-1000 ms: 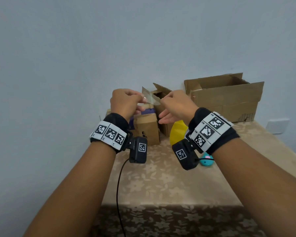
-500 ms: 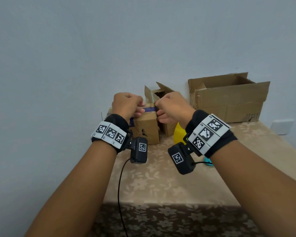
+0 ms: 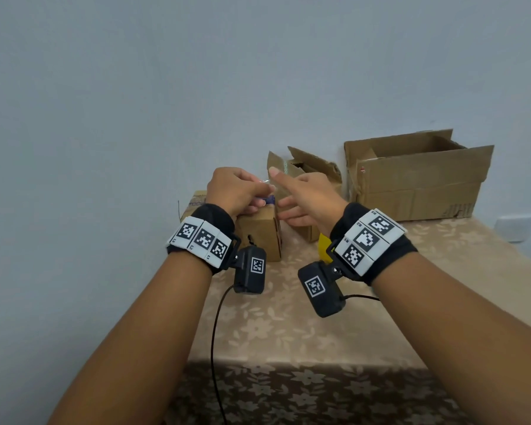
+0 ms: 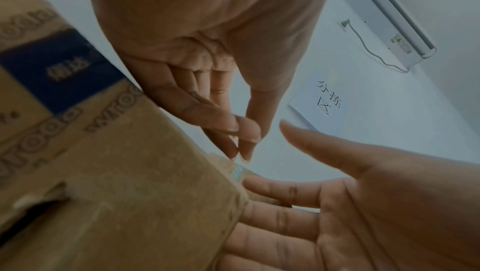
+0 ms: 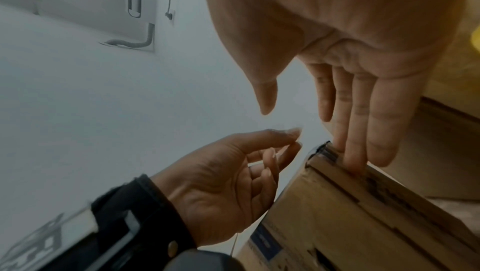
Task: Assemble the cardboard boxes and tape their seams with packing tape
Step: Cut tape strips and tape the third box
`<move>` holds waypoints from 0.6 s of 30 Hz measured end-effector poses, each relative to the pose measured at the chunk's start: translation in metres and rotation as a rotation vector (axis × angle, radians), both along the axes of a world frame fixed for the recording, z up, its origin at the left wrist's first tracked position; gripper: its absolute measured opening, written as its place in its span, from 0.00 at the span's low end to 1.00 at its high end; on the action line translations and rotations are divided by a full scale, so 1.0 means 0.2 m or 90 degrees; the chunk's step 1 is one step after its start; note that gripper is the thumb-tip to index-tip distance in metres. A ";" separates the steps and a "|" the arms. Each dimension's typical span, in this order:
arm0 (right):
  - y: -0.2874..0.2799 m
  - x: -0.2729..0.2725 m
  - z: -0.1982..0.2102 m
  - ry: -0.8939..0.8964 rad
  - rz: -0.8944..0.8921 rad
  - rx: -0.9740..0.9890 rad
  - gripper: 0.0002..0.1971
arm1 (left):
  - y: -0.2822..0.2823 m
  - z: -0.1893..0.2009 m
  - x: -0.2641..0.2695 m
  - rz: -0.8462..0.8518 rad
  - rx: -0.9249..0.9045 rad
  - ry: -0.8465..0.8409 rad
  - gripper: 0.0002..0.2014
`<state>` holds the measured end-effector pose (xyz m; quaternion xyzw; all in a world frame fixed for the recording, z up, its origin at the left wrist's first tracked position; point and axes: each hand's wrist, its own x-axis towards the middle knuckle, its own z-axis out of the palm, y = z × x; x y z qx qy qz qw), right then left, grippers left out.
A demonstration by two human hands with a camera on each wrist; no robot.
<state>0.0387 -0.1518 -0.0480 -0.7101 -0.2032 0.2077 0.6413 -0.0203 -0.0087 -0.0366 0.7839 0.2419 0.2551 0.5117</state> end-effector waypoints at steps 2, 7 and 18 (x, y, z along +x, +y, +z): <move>0.01 0.00 -0.01 -0.006 -0.026 0.026 0.21 | 0.00 0.00 0.00 0.000 0.000 0.001 0.12; 0.03 0.01 -0.02 0.011 -0.052 0.062 0.07 | 0.00 -0.01 0.00 0.009 -0.006 0.001 0.12; 0.02 0.02 -0.02 0.003 -0.023 0.055 0.11 | 0.00 -0.02 0.00 0.000 0.003 -0.013 0.15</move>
